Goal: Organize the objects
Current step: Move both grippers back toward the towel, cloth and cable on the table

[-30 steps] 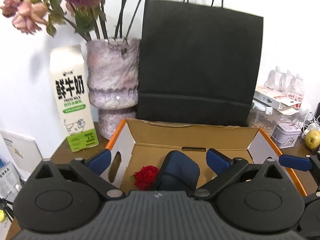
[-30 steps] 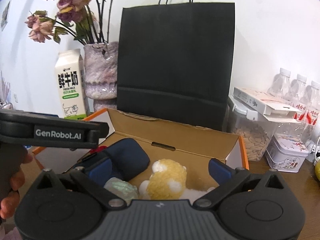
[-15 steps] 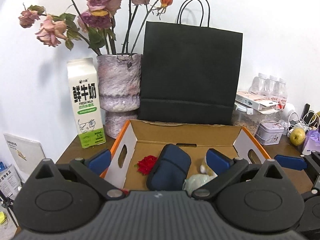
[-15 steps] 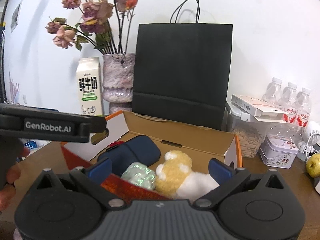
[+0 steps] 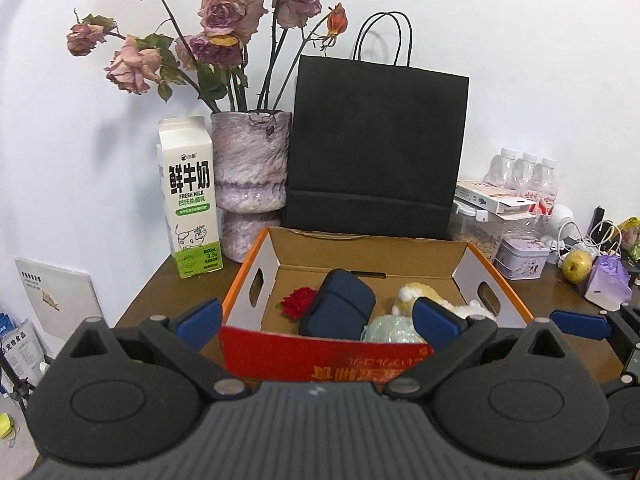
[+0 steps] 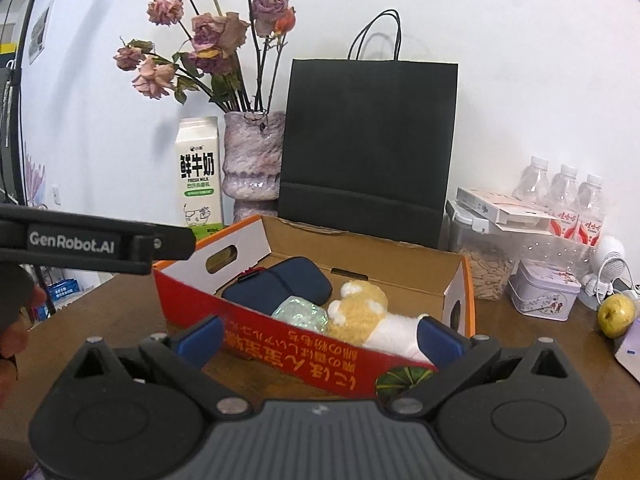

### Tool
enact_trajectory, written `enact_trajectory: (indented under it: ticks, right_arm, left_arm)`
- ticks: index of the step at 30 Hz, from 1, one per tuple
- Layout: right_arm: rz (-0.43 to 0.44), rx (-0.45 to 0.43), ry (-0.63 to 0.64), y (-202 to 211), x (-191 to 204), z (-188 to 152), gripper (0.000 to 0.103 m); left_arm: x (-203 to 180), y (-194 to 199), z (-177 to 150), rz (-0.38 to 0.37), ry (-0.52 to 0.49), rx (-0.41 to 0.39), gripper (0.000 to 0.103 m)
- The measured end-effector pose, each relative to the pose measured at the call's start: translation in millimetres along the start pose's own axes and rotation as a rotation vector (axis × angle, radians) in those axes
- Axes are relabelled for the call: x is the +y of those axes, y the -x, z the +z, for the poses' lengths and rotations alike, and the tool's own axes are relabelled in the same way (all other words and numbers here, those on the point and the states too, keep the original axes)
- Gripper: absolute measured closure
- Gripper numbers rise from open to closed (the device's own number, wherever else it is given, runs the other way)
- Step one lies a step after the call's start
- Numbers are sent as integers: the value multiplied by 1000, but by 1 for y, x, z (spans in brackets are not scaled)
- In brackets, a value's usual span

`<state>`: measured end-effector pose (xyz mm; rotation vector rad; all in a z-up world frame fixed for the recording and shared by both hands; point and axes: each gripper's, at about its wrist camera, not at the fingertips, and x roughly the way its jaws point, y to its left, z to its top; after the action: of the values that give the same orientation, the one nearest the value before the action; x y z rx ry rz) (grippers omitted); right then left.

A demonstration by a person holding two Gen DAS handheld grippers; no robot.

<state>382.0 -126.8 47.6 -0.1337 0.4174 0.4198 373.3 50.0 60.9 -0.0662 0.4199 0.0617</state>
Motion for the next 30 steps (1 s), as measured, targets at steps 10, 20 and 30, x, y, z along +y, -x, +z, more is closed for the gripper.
enact_trajectory:
  ticks: [10, 20, 30]
  right_arm:
    - [14, -9, 4, 33, 11, -11, 0]
    - [27, -11, 3, 62, 18, -23, 0]
    - [32, 4, 16, 94, 24, -42, 0]
  left_arm:
    - [3, 31, -10, -4, 14, 9, 0]
    - [4, 59, -27, 7, 18, 35, 0]
    - [5, 86, -53, 23, 17, 82, 0]
